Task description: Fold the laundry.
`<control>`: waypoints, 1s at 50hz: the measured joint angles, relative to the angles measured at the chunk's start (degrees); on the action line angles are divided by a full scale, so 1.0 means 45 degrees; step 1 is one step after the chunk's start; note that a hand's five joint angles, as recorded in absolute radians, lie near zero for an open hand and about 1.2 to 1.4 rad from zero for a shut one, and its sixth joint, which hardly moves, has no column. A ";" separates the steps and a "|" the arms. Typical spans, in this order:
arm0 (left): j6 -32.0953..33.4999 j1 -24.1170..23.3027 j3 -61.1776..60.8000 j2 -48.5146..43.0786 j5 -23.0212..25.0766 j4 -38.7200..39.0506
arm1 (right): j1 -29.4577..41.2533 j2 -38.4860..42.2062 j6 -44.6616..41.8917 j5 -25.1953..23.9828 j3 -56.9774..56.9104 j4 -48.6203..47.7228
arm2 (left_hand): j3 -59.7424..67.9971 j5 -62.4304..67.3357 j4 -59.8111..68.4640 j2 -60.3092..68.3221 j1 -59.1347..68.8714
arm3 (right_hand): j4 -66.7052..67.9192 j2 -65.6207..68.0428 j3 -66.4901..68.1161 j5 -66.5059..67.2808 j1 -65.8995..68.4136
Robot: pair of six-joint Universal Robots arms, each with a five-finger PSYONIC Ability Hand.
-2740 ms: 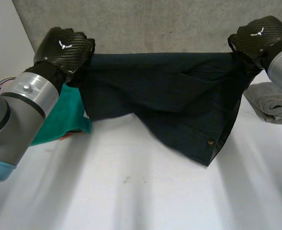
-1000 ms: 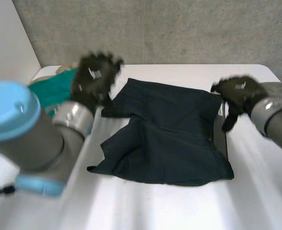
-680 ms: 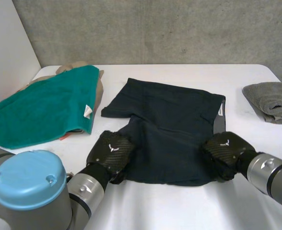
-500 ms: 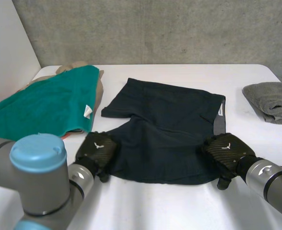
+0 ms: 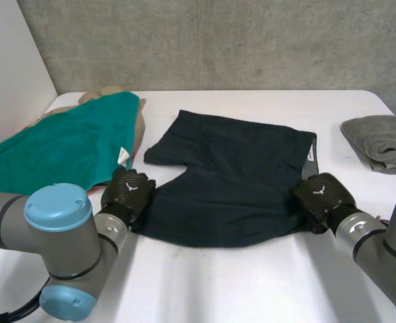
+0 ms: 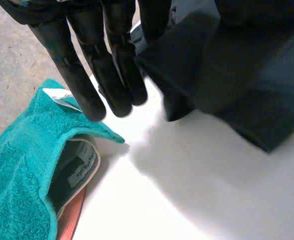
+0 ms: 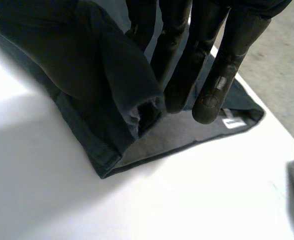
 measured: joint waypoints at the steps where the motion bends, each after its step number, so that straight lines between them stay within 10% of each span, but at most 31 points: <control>1: 0.0011 -0.0005 0.0003 0.0005 0.0005 0.0017 | 0.0000 -0.0006 0.0000 0.0171 -0.0039 -0.0033 | 0.0497 0.0426 0.0451 0.0511 0.0387 | 0.0013 0.0293 0.0007 0.0013 0.0096; 13: -0.0138 -0.0074 -0.0425 0.2918 0.0058 -0.0933 | 0.0037 -0.1185 -0.0280 0.0968 -0.0388 0.1401 | 0.0816 0.0785 0.0858 0.0806 0.0498 | 0.0017 0.1273 0.0007 0.0209 0.0122; 21: -0.0145 -0.0081 -0.0237 0.2830 0.0198 -0.1368 | 0.0195 -0.1307 -0.0212 0.0919 -0.0870 0.2562 | -0.9613 -0.9666 -0.9831 -0.9751 -0.9413 | 0.0019 0.1273 0.0054 0.0306 0.0609; 50: -0.2305 -0.2374 -0.3085 0.4564 0.0278 -0.2579 | 0.0363 -0.0322 0.1367 0.0927 -0.1118 0.2515 | -0.6415 -0.6451 -0.6549 -0.6509 -0.5864 | 0.0020 0.1273 0.0053 0.0421 0.0918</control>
